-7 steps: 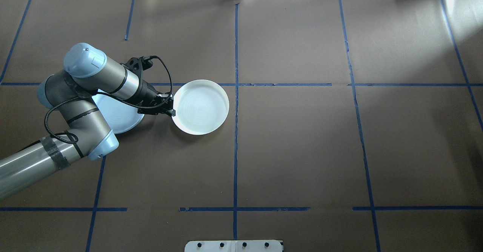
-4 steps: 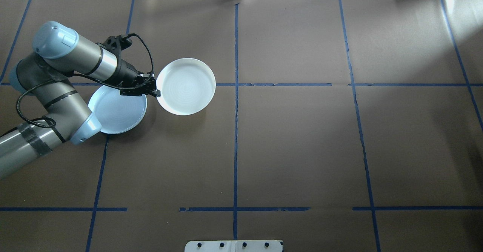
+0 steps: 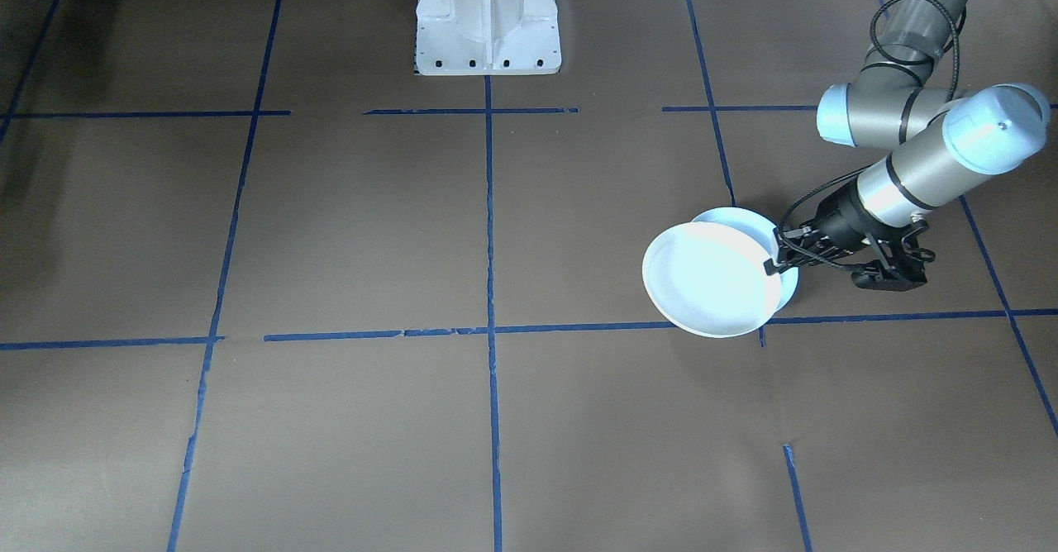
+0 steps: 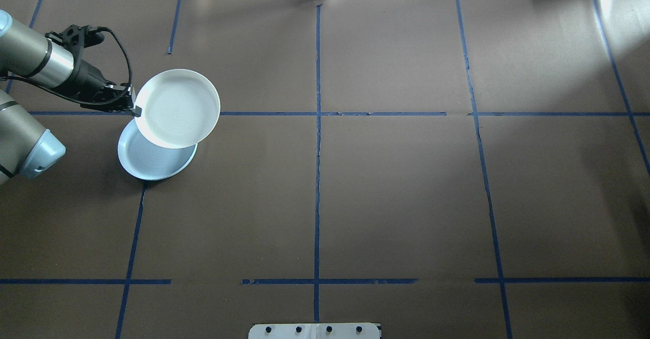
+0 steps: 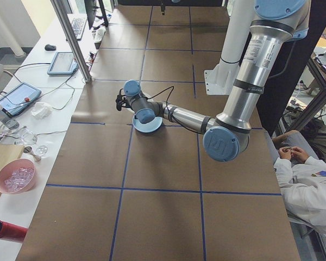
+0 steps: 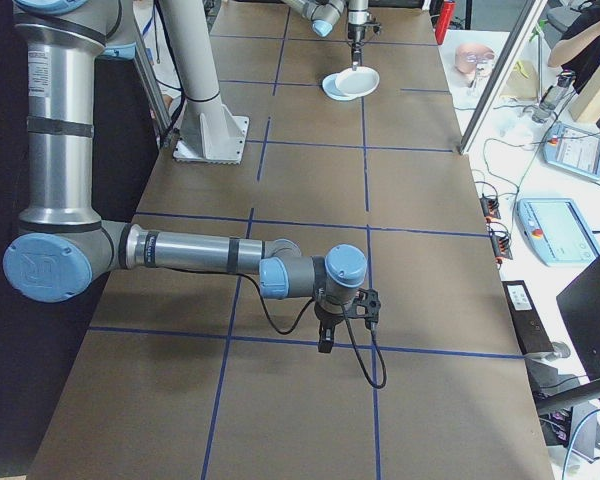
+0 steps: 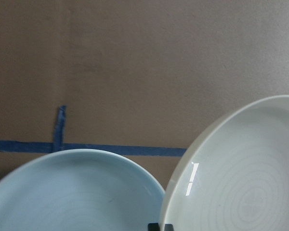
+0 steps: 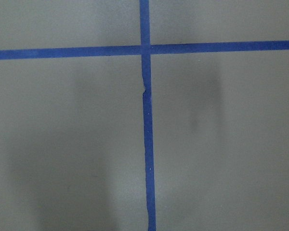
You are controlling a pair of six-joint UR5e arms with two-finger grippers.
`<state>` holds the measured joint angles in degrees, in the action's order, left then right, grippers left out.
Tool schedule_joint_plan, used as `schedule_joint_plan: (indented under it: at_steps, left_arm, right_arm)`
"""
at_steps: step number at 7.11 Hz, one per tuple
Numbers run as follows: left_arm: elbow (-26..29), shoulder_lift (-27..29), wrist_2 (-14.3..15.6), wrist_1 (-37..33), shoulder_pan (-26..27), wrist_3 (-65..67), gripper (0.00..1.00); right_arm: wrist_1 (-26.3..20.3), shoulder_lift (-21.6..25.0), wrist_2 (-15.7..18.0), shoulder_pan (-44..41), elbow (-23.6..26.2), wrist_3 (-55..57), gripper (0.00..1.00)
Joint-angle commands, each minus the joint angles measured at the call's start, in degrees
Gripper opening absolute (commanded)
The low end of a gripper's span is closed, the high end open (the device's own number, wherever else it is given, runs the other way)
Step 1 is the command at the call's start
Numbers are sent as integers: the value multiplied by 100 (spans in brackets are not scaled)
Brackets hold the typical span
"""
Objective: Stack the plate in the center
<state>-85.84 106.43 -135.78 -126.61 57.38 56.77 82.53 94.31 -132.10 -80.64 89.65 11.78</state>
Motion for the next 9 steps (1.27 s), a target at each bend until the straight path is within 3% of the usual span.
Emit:
schedule_joint_plan:
  at_steps: [1,2,6,9]
  left_arm:
    - [-56,-228,-193,321,133,-597,0]
    - [-56,-220,-473,321,98,-571,0]
    - [32,-263,-449,846,141,-1236,0]
    - [23,-246,-493,866,124,-1204,0]
  right_arm:
    - [0,0,0,-4,0,0,100]
    - [0,0,0,-4,0,0,100]
    - [0,0,0,-4,0,0,100]
    - [0,0,0,-4,0,0,100]
